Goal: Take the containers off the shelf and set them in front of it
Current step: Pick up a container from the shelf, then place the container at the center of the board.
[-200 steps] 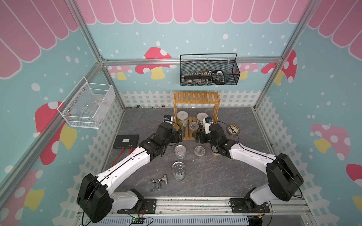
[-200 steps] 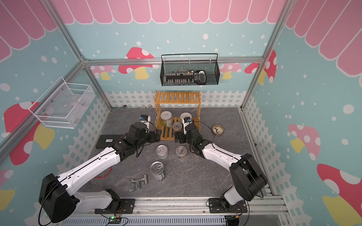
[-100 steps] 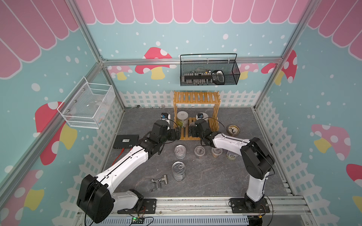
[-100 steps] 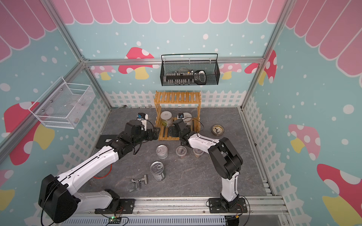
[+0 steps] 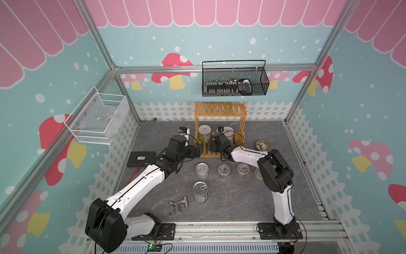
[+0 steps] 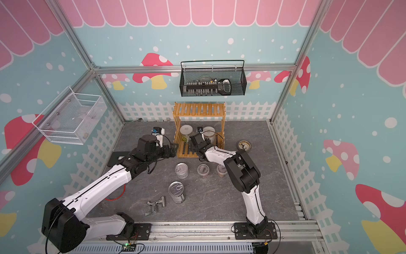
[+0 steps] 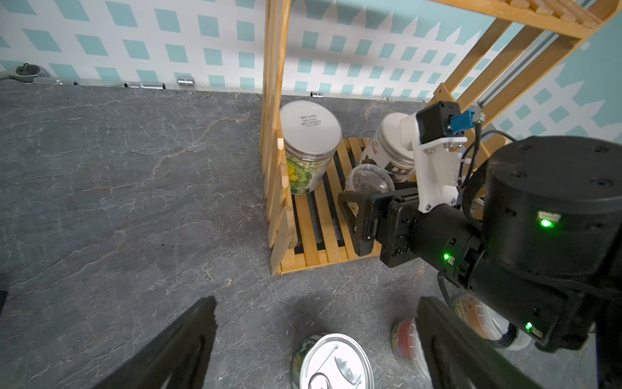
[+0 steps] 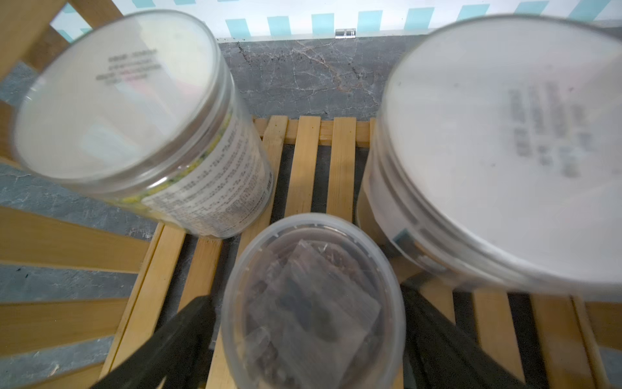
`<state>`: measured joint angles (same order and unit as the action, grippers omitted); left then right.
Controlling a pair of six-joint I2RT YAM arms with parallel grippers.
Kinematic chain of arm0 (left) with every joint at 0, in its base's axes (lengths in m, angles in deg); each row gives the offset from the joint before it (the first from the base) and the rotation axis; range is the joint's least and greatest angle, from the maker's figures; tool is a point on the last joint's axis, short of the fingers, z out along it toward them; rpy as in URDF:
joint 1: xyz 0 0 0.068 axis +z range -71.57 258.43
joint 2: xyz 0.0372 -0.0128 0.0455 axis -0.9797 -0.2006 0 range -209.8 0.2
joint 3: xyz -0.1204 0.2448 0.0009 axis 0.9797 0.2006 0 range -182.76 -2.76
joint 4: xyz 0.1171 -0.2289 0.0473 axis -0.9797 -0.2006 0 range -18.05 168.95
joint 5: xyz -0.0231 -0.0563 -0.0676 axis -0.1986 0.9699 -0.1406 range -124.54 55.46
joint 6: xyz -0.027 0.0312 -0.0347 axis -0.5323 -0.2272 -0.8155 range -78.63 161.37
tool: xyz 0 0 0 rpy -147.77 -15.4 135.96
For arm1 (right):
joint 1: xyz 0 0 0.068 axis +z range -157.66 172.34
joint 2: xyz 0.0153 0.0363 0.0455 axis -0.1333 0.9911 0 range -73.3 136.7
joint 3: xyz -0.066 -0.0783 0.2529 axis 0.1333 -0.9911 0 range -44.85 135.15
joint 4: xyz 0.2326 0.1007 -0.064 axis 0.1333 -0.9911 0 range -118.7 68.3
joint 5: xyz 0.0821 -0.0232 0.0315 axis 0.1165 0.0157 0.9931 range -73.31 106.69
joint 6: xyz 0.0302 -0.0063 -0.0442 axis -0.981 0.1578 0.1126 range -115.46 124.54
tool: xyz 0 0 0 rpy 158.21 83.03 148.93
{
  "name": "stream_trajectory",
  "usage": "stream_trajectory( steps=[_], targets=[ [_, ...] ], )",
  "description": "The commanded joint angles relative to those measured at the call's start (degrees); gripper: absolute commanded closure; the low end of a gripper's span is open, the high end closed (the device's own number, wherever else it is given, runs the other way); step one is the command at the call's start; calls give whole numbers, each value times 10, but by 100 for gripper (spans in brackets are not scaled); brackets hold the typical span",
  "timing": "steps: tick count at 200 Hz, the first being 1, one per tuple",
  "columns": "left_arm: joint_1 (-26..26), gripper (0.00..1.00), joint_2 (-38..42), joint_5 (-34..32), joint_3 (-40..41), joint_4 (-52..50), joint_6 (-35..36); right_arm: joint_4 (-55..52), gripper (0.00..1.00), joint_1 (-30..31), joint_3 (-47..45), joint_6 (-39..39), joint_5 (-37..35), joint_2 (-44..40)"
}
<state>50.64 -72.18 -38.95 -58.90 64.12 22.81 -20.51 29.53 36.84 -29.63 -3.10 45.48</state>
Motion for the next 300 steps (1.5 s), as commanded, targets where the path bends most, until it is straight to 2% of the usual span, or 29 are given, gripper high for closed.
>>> stream_trajectory(
  steps=[1,19,51,83,115,147,175,209,253,300],
  targets=[
    [4,4,9,11,9,7,13,-9,10,3,23,-6,-14,18],
    [5,4,9,13,9,7,14,-13,12,3,33,-7,-17,28],
    [5,4,7,15,10,7,16,-16,24,3,44,-4,-19,36],
    [5,4,4,19,11,7,17,-19,30,3,44,2,-22,39],
    [5,4,3,20,10,7,17,-13,33,3,26,18,-25,18],
    [5,4,4,23,10,9,17,13,33,3,-19,72,2,-37],
    [5,4,7,24,10,7,17,38,32,5,-81,114,46,-96],
    [6,4,9,28,10,7,18,69,33,15,-171,166,114,-216],
    [8,4,12,37,9,6,19,28,33,52,-284,242,214,-391],
    [10,4,10,48,8,6,17,-47,33,98,-400,237,225,-553]
  ],
)
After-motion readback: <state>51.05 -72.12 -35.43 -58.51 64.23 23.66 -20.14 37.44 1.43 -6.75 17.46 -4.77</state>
